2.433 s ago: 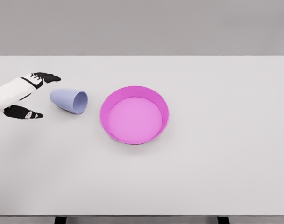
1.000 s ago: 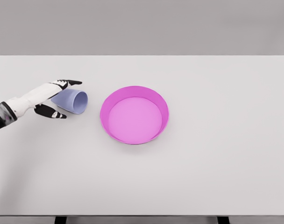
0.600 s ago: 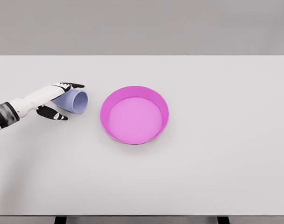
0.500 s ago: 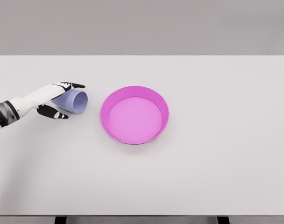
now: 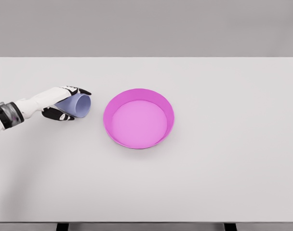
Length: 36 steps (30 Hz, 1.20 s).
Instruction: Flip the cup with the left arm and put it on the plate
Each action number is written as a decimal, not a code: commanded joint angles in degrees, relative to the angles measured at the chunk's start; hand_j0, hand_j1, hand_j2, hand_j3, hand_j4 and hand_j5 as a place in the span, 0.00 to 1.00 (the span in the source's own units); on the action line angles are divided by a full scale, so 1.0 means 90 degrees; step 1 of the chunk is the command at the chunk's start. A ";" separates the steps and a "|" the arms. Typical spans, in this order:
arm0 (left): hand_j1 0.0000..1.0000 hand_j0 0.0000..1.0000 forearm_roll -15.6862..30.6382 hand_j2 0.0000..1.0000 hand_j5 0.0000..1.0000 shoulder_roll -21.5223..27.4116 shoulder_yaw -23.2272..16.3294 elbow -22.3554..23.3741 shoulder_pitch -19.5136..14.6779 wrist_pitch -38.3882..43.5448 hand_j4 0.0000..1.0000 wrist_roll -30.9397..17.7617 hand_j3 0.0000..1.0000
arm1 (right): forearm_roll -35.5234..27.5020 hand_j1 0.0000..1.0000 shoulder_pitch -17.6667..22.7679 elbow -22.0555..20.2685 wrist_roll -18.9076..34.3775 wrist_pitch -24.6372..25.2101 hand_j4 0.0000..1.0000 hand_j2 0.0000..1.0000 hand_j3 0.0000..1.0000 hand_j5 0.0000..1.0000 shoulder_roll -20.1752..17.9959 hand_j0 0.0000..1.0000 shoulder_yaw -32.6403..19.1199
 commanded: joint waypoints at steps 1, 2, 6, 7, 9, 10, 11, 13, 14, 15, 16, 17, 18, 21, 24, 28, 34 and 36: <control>0.84 0.84 -0.0067 0.84 0.84 -0.0012 0.0013 0.0095 -0.0020 0.0009 0.84 -0.0005 0.84 | -0.0001 1.00 0.0000 0.0000 0.0001 0.0000 1.00 1.00 1.00 1.00 0.0000 1.00 0.0000; 0.83 0.83 -0.0067 0.83 0.83 -0.0021 0.0003 0.0174 -0.0039 0.0009 0.83 -0.0005 0.83 | -0.0001 1.00 0.0000 0.0000 0.0001 0.0000 1.00 1.00 1.00 1.00 0.0000 1.00 0.0000; 0.78 0.78 -0.0067 0.78 0.78 -0.0070 0.0003 0.0193 -0.0059 0.0009 0.78 -0.0005 0.78 | -0.0001 1.00 0.0000 0.0000 0.0001 0.0000 1.00 1.00 1.00 1.00 0.0000 1.00 0.0000; 0.77 0.77 -0.0067 0.77 0.77 -0.0070 0.0003 0.0193 -0.0059 0.0009 0.77 -0.0005 0.77 | -0.0001 1.00 0.0000 0.0000 0.0001 0.0000 1.00 1.00 1.00 1.00 0.0000 1.00 0.0000; 0.75 0.75 -0.0028 0.75 0.75 -0.0061 0.0003 0.0184 -0.0069 0.0009 0.75 -0.0005 0.75 | -0.0001 1.00 0.0000 0.0000 0.0001 0.0000 1.00 1.00 1.00 1.00 0.0000 1.00 0.0000; 0.73 0.73 -0.0008 0.73 0.73 -0.0061 0.0003 0.0154 -0.0069 0.0009 0.73 -0.0005 0.73 | -0.0001 1.00 0.0000 0.0000 0.0001 0.0000 1.00 1.00 1.00 1.00 0.0000 1.00 0.0000; 0.72 0.72 0.0002 0.72 0.72 -0.0061 0.0003 0.0154 -0.0069 0.0009 0.72 -0.0005 0.72 | -0.0001 1.00 0.0000 0.0000 0.0001 0.0000 1.00 1.00 1.00 1.00 0.0000 1.00 0.0000; 0.68 0.68 0.0031 0.68 0.68 -0.0061 0.0003 0.0144 -0.0069 0.0009 0.68 0.0005 0.68 | -0.0001 1.00 0.0000 0.0000 0.0001 0.0000 1.00 1.00 1.00 1.00 0.0000 1.00 0.0000; 0.68 0.68 0.0070 0.68 0.68 -0.0061 0.0003 0.0154 -0.0069 0.0009 0.68 0.0005 0.68 | -0.0001 1.00 0.0000 0.0000 0.0001 0.0000 1.00 1.00 1.00 1.00 0.0000 1.00 0.0000; 0.68 0.68 0.0177 0.68 0.68 -0.0061 0.0003 0.0145 -0.0059 0.0009 0.68 0.0005 0.68 | -0.0001 1.00 0.0000 0.0000 0.0001 0.0000 1.00 1.00 1.00 1.00 0.0000 1.00 0.0000; 0.68 0.68 0.0226 0.68 0.68 -0.0061 0.0003 0.0135 -0.0059 0.0009 0.68 0.0005 0.68 | -0.0001 1.00 0.0000 0.0000 0.0001 0.0000 1.00 1.00 1.00 1.00 0.0000 1.00 0.0000; 0.67 0.67 0.0275 0.67 0.67 -0.0061 0.0003 0.0144 -0.0059 0.0009 0.67 0.0005 0.67 | -0.0001 1.00 0.0000 0.0000 0.0001 0.0000 1.00 1.00 1.00 1.00 0.0000 1.00 0.0000; 0.67 0.67 0.0314 0.67 0.67 -0.0061 0.0003 0.0135 -0.0059 0.0009 0.67 0.0005 0.67 | -0.0001 1.00 0.0000 0.0000 0.0001 0.0000 1.00 1.00 1.00 1.00 0.0000 1.00 0.0000; 0.63 0.63 0.0480 0.63 0.63 -0.0061 -0.0007 0.0144 -0.0059 0.0009 0.63 0.0005 0.63 | -0.0001 1.00 0.0000 0.0000 0.0001 0.0000 1.00 1.00 1.00 1.00 0.0000 1.00 0.0000; 0.63 0.63 0.0519 0.63 0.63 -0.0051 -0.0007 0.0135 -0.0059 0.0009 0.63 0.0015 0.63 | -0.0001 1.00 0.0000 0.0000 0.0001 0.0000 1.00 1.00 1.00 1.00 0.0000 1.00 0.0000; 0.63 0.63 0.0841 0.63 0.63 -0.0031 -0.0046 0.0125 -0.0059 0.0009 0.63 0.0005 0.63 | -0.0001 1.00 0.0000 0.0000 0.0001 0.0000 1.00 1.00 1.00 1.00 0.0000 1.00 0.0000; 0.63 0.63 0.1359 0.63 0.63 0.0008 -0.0339 -0.0021 -0.0078 0.0009 0.63 0.0005 0.63 | -0.0001 1.00 0.0000 0.0000 0.0001 0.0000 1.00 1.00 1.00 1.00 0.0000 1.00 0.0000; 0.63 0.63 0.1525 0.63 0.63 0.0008 -0.0436 -0.0100 -0.0069 0.0009 0.63 0.0005 0.63 | -0.0001 1.00 0.0000 0.0000 0.0001 0.0000 1.00 1.00 1.00 1.00 0.0000 1.00 0.0000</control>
